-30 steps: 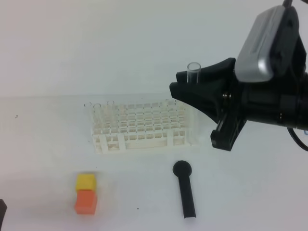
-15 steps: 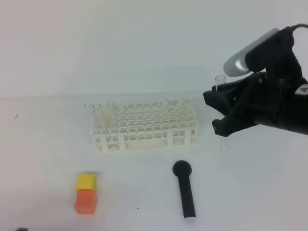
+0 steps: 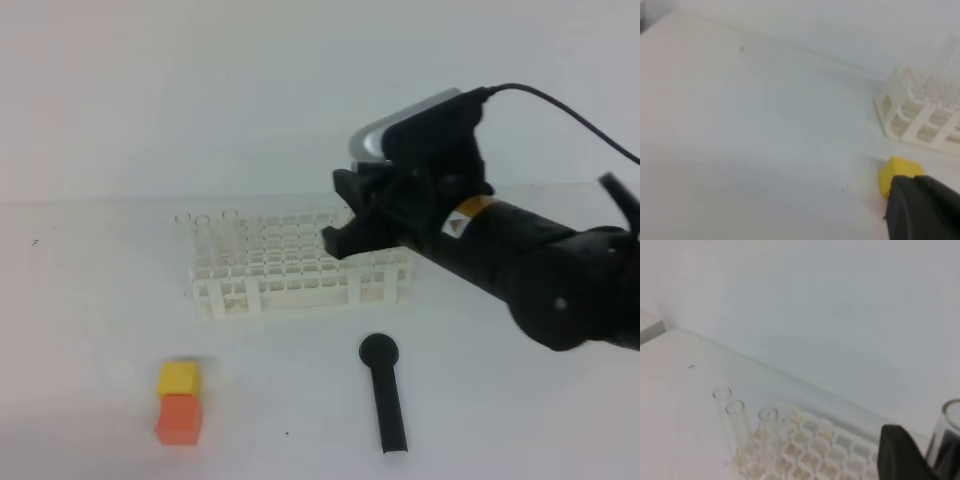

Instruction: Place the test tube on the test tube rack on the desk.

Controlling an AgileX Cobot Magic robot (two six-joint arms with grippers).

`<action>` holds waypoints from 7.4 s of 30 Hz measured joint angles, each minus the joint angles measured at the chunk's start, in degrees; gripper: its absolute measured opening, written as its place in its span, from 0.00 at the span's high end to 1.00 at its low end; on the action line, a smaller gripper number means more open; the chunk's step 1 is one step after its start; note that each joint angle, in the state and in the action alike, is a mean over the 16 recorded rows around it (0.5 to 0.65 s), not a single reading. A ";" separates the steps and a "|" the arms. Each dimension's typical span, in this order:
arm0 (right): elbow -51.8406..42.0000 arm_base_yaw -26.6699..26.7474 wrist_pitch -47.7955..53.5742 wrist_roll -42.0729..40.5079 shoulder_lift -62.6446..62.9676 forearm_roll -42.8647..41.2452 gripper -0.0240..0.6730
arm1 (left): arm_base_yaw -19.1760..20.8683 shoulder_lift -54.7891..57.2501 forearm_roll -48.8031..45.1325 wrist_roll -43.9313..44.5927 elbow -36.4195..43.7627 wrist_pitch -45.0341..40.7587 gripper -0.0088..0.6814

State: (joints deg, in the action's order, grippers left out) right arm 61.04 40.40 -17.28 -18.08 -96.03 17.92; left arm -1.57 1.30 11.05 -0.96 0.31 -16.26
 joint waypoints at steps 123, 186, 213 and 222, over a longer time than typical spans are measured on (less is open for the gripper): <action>-12.12 -6.45 18.61 -13.28 31.46 -8.18 0.97 | 5.07 -1.79 -8.49 0.31 0.00 -3.54 0.99; -50.44 -39.07 15.73 -14.46 76.93 11.43 0.97 | 5.06 -1.85 -8.28 0.31 0.00 -3.32 0.99; -61.04 -47.91 30.07 4.11 93.92 -11.84 0.97 | 5.06 -1.79 -8.30 0.33 0.08 -2.99 0.99; -62.34 -48.90 37.61 1.21 96.74 -12.36 0.97 | 5.07 -1.68 -8.31 0.32 0.15 -3.13 0.99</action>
State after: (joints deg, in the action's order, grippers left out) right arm -1.29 -8.51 20.33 -16.87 0.72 5.57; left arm 3.49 -0.38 2.75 -0.64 0.46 -19.39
